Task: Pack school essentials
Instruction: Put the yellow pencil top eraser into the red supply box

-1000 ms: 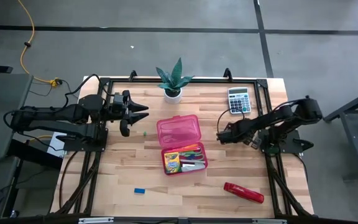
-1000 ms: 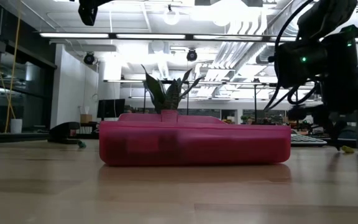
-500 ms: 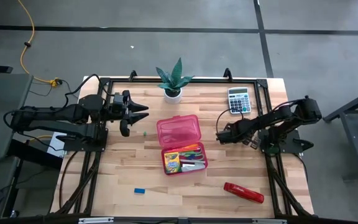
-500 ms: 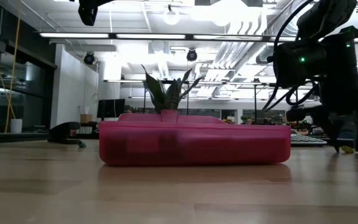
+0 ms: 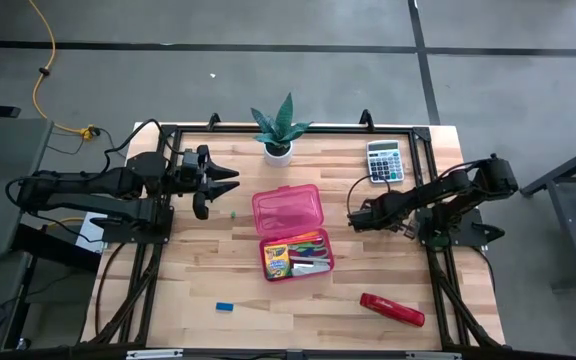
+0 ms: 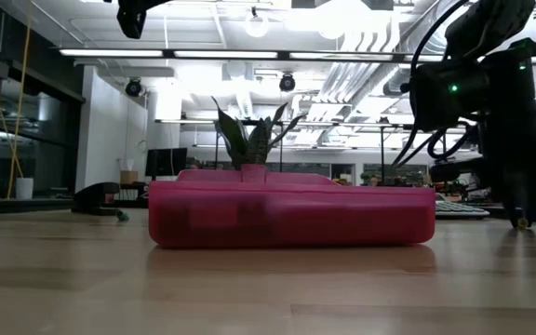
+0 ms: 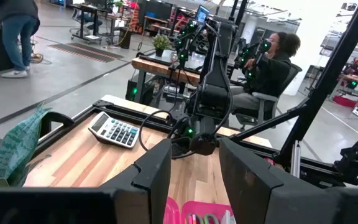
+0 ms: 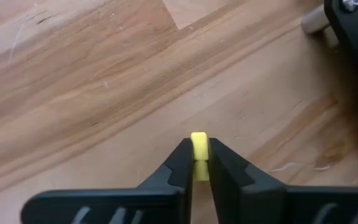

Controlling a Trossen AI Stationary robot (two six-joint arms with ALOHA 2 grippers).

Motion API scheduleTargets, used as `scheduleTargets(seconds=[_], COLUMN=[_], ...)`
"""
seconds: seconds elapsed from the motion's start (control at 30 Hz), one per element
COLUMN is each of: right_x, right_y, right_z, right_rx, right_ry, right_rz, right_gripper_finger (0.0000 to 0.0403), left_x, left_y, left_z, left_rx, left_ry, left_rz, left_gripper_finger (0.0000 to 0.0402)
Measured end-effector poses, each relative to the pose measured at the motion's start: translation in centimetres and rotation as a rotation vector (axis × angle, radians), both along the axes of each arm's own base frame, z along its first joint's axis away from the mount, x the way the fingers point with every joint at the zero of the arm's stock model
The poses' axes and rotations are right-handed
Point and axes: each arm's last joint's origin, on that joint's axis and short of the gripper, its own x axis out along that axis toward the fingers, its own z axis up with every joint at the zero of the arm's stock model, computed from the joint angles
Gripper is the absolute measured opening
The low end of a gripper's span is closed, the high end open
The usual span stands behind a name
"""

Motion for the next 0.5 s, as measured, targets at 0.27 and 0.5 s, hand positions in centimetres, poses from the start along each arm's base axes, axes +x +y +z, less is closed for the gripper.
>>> scheduleTargets(seconds=[0.27, 0.5], right_x=[-0.2, 0.5], right_y=[0.0, -0.1], right_z=[1.5, 5.3], right_rx=[-0.014, -0.165], right_ry=[-0.056, -0.323], right_rz=[0.193, 0.612], right_gripper_finger=[0.0019, 0.0019], left_x=[0.0, 0.0], left_y=[0.0, -0.2], left_z=[0.0, 0.0], left_rx=[-0.001, -0.081], left_ry=[-0.001, -0.017], left_rz=[-0.003, -0.055], left_gripper_finger=[0.0124, 0.0124])
